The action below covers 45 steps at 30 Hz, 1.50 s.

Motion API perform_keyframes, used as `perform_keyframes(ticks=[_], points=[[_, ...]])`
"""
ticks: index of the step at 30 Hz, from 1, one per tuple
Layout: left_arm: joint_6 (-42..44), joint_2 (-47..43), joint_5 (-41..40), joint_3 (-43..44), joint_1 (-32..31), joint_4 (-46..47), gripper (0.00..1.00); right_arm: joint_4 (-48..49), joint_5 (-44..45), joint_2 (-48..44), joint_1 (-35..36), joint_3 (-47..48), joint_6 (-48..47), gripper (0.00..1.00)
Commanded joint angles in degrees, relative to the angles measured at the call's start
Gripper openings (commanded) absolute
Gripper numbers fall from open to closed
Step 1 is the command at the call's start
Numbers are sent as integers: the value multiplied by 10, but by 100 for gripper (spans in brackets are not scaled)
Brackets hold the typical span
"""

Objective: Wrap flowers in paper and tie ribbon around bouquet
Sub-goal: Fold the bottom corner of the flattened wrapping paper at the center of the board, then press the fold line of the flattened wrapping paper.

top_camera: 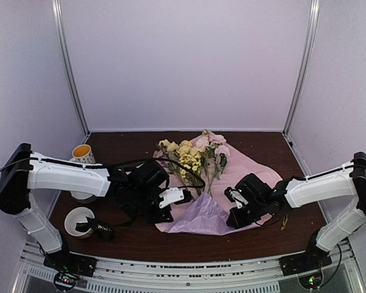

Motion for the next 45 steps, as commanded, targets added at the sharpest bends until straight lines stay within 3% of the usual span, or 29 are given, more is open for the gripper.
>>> perform_keyframes(ticks=[1, 6, 13, 17, 24, 35, 40, 45], points=[[26, -23, -58, 75, -60, -1, 37, 10, 16, 19, 0, -28, 21, 7], [94, 105, -7, 182, -82, -48, 19, 35, 8, 6, 0, -47, 38, 8], [195, 213, -9, 279, -88, -135, 16, 61, -4, 21, -2, -63, 46, 8], [211, 245, -44, 262, -88, -182, 13, 64, 0, 14, -1, -71, 48, 8], [147, 173, -41, 151, -79, -136, 12, 52, 1, 16, -1, -81, 40, 8], [62, 109, -56, 57, -50, -124, 11, -4, 24, -12, -1, -90, 26, 9], [42, 64, -90, 48, -48, -135, 11, -11, 18, -6, 7, -82, 24, 8], [24, 34, -109, 111, -63, -159, 13, -24, 26, -17, 15, -68, 29, 8]])
